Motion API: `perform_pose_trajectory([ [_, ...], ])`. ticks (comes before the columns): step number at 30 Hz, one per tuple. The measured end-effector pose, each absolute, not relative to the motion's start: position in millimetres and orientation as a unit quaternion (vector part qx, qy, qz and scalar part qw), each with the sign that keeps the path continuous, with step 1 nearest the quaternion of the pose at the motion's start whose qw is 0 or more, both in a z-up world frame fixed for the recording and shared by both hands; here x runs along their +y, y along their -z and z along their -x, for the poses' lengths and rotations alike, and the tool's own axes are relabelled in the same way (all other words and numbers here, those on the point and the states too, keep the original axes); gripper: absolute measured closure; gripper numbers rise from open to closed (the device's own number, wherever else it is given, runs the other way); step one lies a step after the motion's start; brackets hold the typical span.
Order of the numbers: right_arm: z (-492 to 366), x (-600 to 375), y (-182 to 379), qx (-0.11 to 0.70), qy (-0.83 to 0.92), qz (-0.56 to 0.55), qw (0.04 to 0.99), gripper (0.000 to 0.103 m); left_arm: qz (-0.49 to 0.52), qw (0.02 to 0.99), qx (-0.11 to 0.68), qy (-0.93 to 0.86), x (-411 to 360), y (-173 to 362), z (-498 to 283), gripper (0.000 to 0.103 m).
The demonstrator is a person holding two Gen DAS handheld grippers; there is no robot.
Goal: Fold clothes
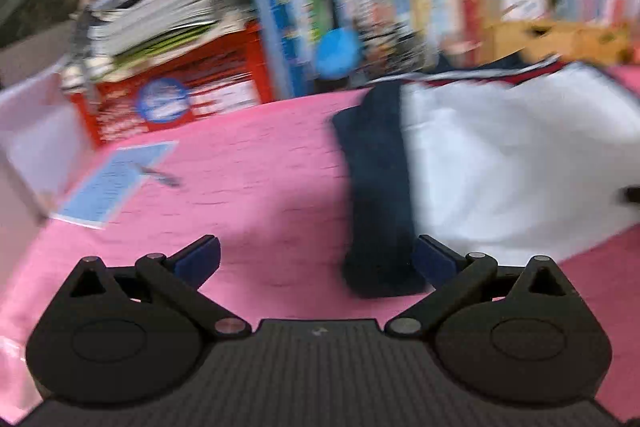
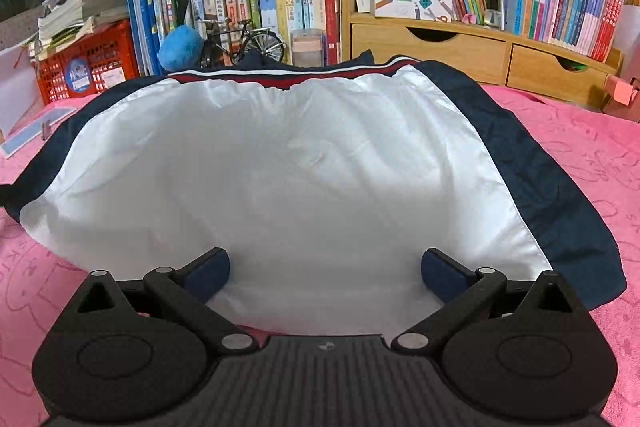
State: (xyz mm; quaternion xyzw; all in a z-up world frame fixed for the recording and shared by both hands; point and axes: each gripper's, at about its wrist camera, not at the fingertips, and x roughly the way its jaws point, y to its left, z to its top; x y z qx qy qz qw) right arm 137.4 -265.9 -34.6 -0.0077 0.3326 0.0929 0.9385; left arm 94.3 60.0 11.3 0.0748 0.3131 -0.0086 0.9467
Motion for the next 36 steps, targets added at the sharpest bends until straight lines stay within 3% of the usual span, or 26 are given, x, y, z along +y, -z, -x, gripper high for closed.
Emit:
perform_pose_trajectory([
  [7,-131.6,-269.2,33.4,0.328,-0.055,0.009,0.943,0.000,-0.121,0.936,0.331,0.016,13.1,19.3,-114.0,0.000],
  [12,-112.2,-327.9,31.2,0.325,0.048,0.004,0.945,0.000,-0.035,0.937,0.347,0.006,38.4,20.5,-126.7,0.000],
  [14,-113.7,-370.5,34.3,0.338,0.112,-0.011,0.934,0.000,-0.015,0.935,0.354,0.012,43.8,20.7,-129.1,0.000],
  [17,-94.1,-438.3,33.2,0.323,0.139,-0.131,0.927,0.000,-0.015,0.936,0.353,0.013,44.7,20.6,-127.7,0.000],
  [20,-72.7,-445.9,35.0,0.319,0.178,-0.128,0.922,0.000,-0.022,0.937,0.348,0.010,42.6,20.5,-125.4,0.000],
  [23,-55.9,-443.9,36.3,0.303,0.139,-0.146,0.931,0.000,-0.019,0.937,0.349,0.010,44.1,21.1,-125.0,0.000],
  [31,-71.1,-458.6,33.2,0.261,-0.051,-0.397,0.878,0.000,-0.022,0.938,0.345,-0.001,38.1,13.1,-115.6,0.000],
  [36,-86.9,-437.1,40.9,0.258,-0.050,-0.346,0.901,0.000,-0.070,0.954,0.290,0.035,-6.4,-11.9,-104.0,0.000],
])
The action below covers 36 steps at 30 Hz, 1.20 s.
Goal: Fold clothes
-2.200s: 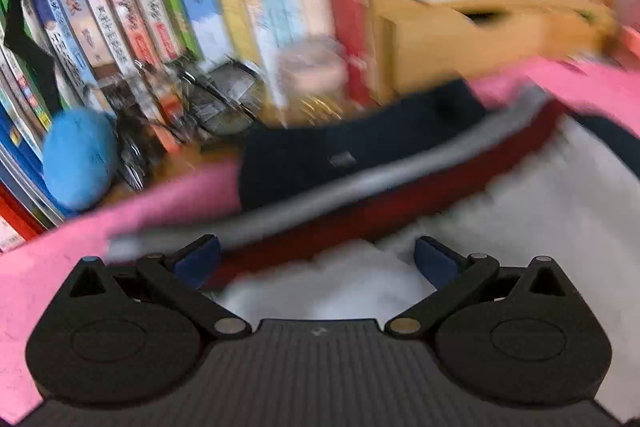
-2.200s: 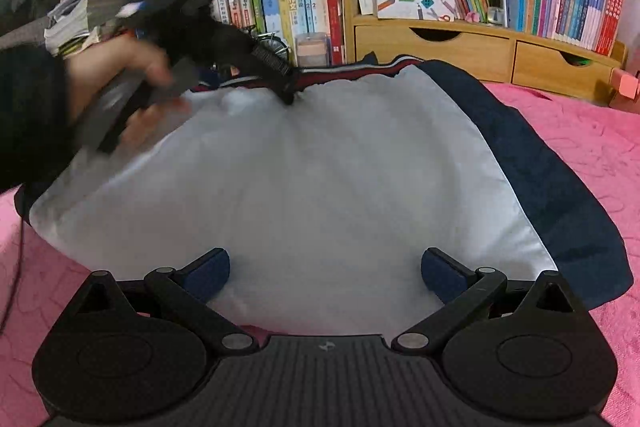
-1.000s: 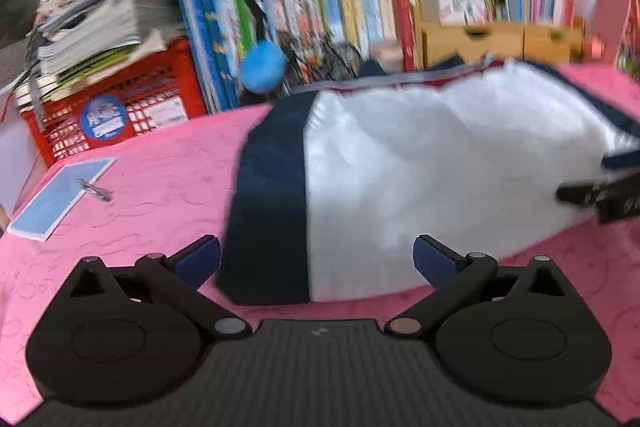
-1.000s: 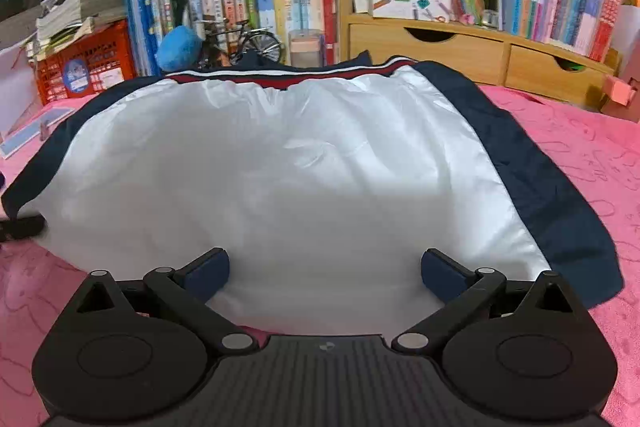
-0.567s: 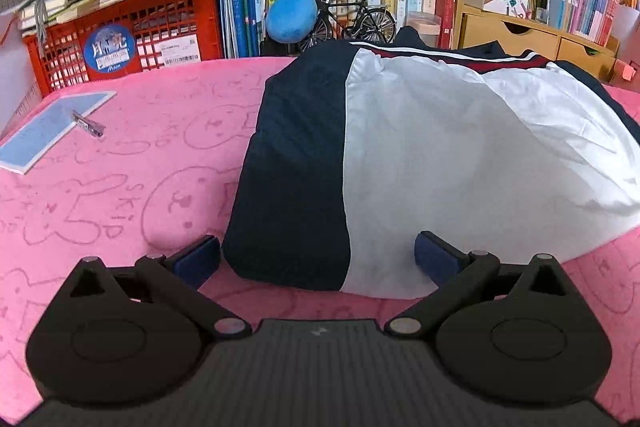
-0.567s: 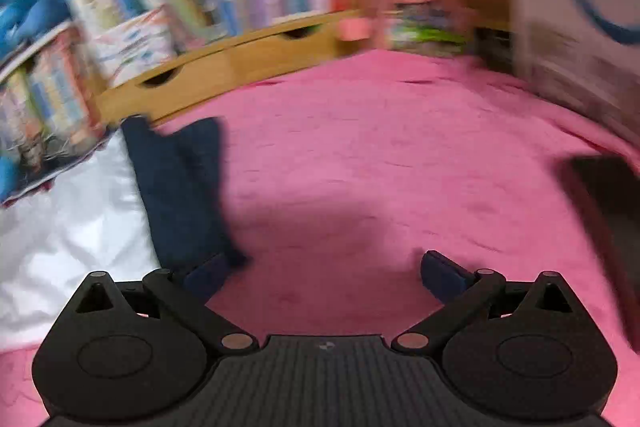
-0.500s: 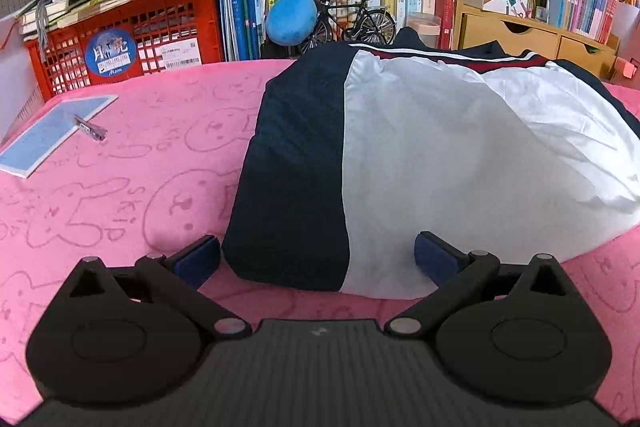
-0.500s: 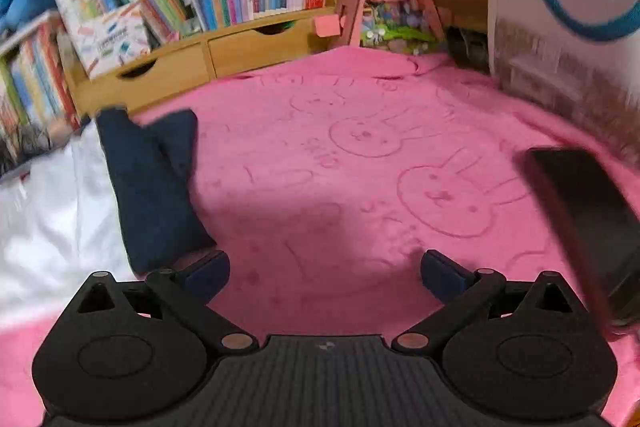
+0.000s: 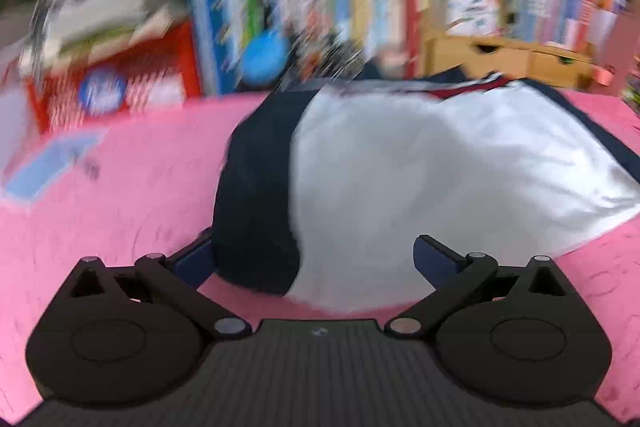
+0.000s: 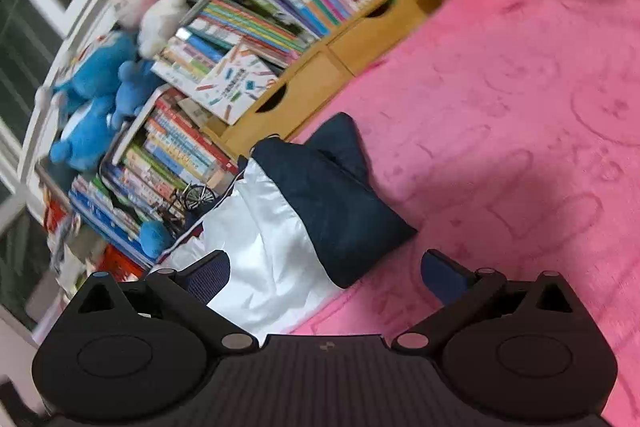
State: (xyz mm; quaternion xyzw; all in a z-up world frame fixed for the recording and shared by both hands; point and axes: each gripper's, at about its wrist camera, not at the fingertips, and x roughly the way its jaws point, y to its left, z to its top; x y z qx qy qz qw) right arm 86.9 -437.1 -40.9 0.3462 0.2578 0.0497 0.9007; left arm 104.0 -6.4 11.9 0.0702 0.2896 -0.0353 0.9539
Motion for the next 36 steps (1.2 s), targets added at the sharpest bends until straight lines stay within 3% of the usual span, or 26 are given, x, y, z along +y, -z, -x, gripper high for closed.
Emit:
perform_pose_trajectory([
  [2,-84.6,-426.0,45.6,0.241,-0.056,-0.302,0.921,0.000,-0.092,0.956,0.274,0.045,-25.9,-17.8,-105.9,0.000],
  [9,-79.0,-430.4,45.8,0.237,-0.061,-0.312,0.918,0.000,-0.125,0.956,0.252,0.085,-63.2,-20.2,-100.7,0.000],
  [13,-79.5,-428.5,44.4,0.236,-0.060,-0.312,0.918,0.000,-0.189,0.948,0.252,0.042,-41.9,-6.5,-94.9,0.000],
  [16,-79.7,-428.3,44.1,0.236,-0.059,-0.313,0.918,0.000,-0.208,0.926,0.309,-0.053,9.4,25.7,-107.8,0.000],
  [21,-78.1,-429.7,43.7,0.236,-0.060,-0.313,0.918,0.000,-0.042,0.934,0.350,-0.065,78.6,8.2,-96.1,0.000],
  [25,-77.7,-429.5,43.7,0.236,-0.059,-0.313,0.918,0.000,-0.125,0.949,0.282,-0.057,20.8,-22.8,-84.1,0.000],
  [29,-77.3,-429.1,43.5,0.235,-0.059,-0.314,0.918,0.000,-0.141,0.961,0.236,0.025,-39.4,-37.6,-85.7,0.000],
  [36,-76.5,-428.9,43.4,0.235,-0.058,-0.314,0.918,0.000,-0.184,0.942,0.275,0.050,-96.7,11.5,-117.6,0.000],
])
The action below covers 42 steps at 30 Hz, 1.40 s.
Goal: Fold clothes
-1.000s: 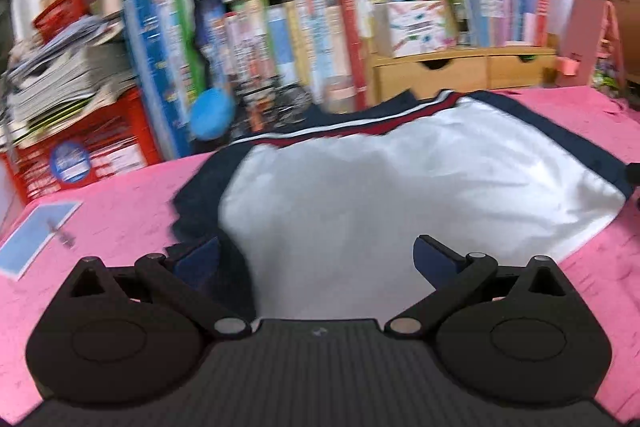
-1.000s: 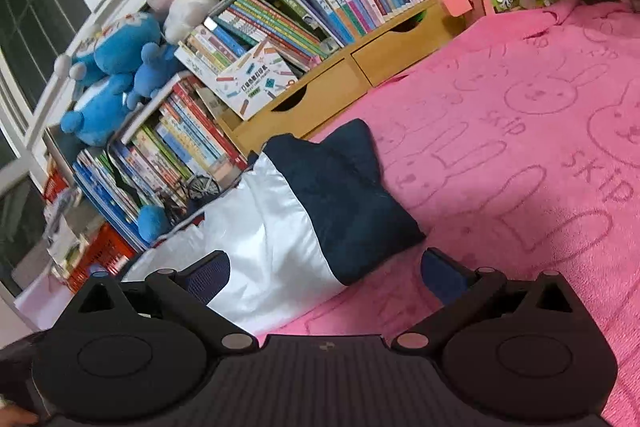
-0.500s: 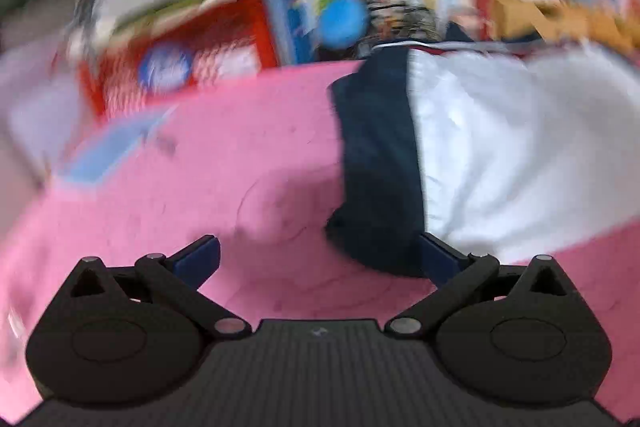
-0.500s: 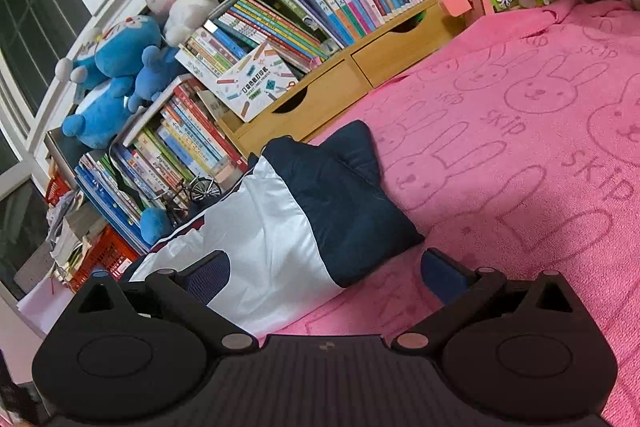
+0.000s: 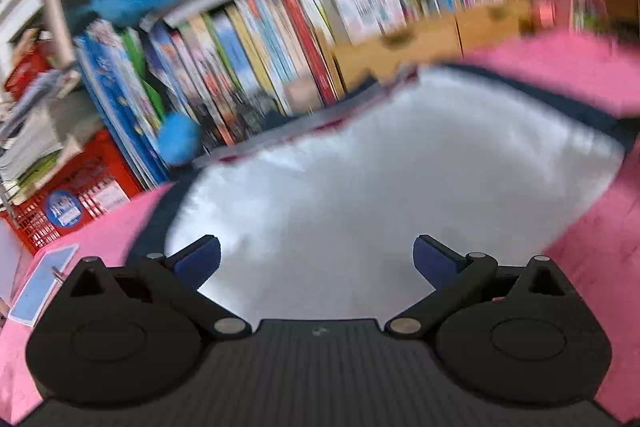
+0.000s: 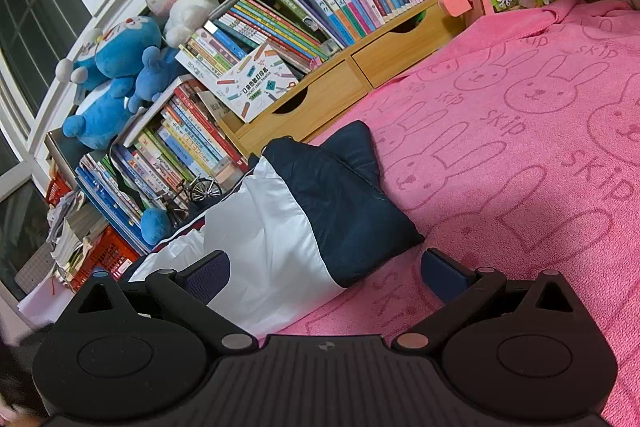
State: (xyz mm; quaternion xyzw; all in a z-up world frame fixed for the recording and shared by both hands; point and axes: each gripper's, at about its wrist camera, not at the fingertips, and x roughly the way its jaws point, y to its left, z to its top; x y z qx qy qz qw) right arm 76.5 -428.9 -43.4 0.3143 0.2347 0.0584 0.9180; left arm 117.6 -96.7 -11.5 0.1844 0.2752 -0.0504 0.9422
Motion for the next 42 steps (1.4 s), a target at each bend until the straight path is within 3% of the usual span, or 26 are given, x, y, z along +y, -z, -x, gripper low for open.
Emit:
perform_pose_trajectory([
  [4,-77.1,-429.5,43.4,0.235,-0.059,-0.314,0.918,0.000,-0.160,0.944,0.286,0.044,-91.4,32.3,-125.5,0.000],
  [15,-77.3,-429.9,43.1,0.235,-0.059,-0.313,0.918,0.000,-0.134,0.940,0.309,0.057,-51.3,16.2,-97.0,0.000],
  [19,-78.1,-431.1,43.2,0.236,-0.059,-0.313,0.918,0.000,-0.078,0.940,0.327,-0.057,5.2,0.7,-82.5,0.000],
  [23,-78.4,-431.6,43.5,0.236,-0.058,-0.313,0.918,0.000,0.001,0.957,0.291,0.006,9.0,-26.1,-70.5,0.000],
  [27,-78.3,-431.0,43.1,0.236,-0.057,-0.313,0.918,0.000,-0.050,0.958,0.273,0.075,-44.8,-28.3,-83.8,0.000],
  [31,-79.0,-430.2,42.8,0.237,-0.055,-0.310,0.919,0.000,-0.107,0.943,0.308,0.066,-85.7,9.3,-109.4,0.000],
  [37,-79.7,-427.7,41.6,0.240,-0.051,-0.303,0.921,0.000,-0.095,0.939,0.325,0.065,-66.4,6.1,-109.7,0.000],
  [42,-79.4,-427.5,41.8,0.238,-0.052,-0.308,0.920,0.000,-0.070,0.954,0.291,0.010,-7.3,-5.8,-98.0,0.000],
])
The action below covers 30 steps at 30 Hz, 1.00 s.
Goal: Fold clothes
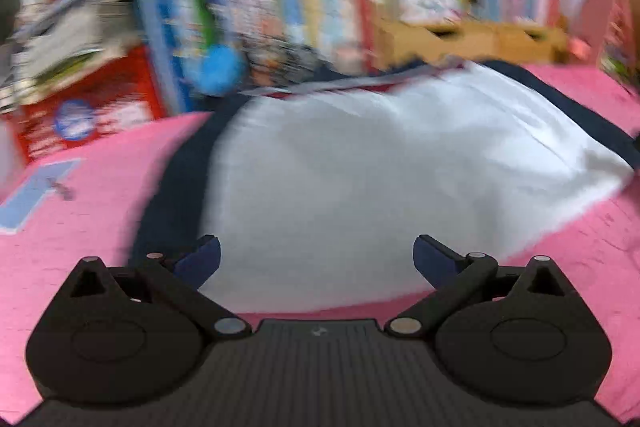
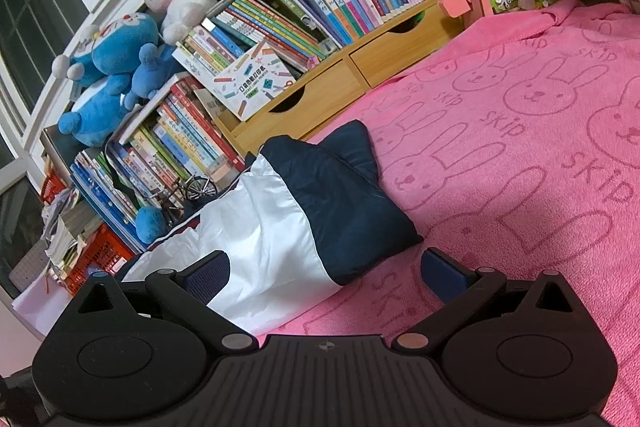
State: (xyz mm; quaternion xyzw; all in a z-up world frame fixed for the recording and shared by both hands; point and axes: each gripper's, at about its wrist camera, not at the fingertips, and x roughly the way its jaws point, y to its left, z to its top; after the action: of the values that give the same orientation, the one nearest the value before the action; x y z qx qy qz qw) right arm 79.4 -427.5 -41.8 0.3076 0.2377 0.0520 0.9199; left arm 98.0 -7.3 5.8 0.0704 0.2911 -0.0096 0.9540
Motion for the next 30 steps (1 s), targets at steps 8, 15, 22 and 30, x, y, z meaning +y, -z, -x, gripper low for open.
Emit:
perform_pose_trajectory([
  [8,-80.8,-429.1,43.0,0.214,-0.020,-0.334,0.918,0.000,0.027,0.939,0.339,-0.045,59.5,24.1,-117.9,0.000],
  [15,-118.2,-410.7,42.6,0.229,0.007,-0.374,0.899,0.000,0.004,0.942,0.332,-0.053,52.0,26.3,-112.0,0.000],
  [22,-125.9,-394.7,50.6,0.168,0.022,-0.418,0.892,0.000,0.021,0.942,0.333,-0.045,58.0,26.7,-116.9,0.000],
  [30,-159.5,-381.6,43.2,0.264,0.103,-0.362,0.888,0.080,0.004,0.951,0.309,-0.024,77.1,19.9,-77.9,0.000],
])
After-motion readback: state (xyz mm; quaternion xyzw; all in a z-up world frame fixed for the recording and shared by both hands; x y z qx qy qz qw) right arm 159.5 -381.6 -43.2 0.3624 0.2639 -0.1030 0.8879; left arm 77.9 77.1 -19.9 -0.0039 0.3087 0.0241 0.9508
